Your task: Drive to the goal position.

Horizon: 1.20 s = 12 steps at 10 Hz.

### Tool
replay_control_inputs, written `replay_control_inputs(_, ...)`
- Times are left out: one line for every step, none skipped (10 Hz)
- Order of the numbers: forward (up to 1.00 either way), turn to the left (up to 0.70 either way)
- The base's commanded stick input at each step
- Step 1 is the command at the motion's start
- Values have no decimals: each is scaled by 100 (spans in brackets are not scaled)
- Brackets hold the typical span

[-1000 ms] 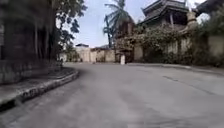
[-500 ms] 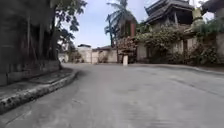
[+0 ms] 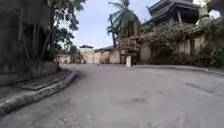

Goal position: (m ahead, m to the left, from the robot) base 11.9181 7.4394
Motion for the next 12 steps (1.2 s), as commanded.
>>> replay_control_inputs(100, 0)
replay_control_inputs(100, 27)
replay_control_inputs(100, 34)
replay_control_inputs(100, 7)
replay_control_inputs(100, 0)
replay_control_inputs(100, 0)
replay_control_inputs(100, 0)
replay_control_inputs(100, 0)
replay_control_inputs(100, 0)
replay_control_inputs(100, 0)
replay_control_inputs(100, 2)
replay_control_inputs(100, 17)
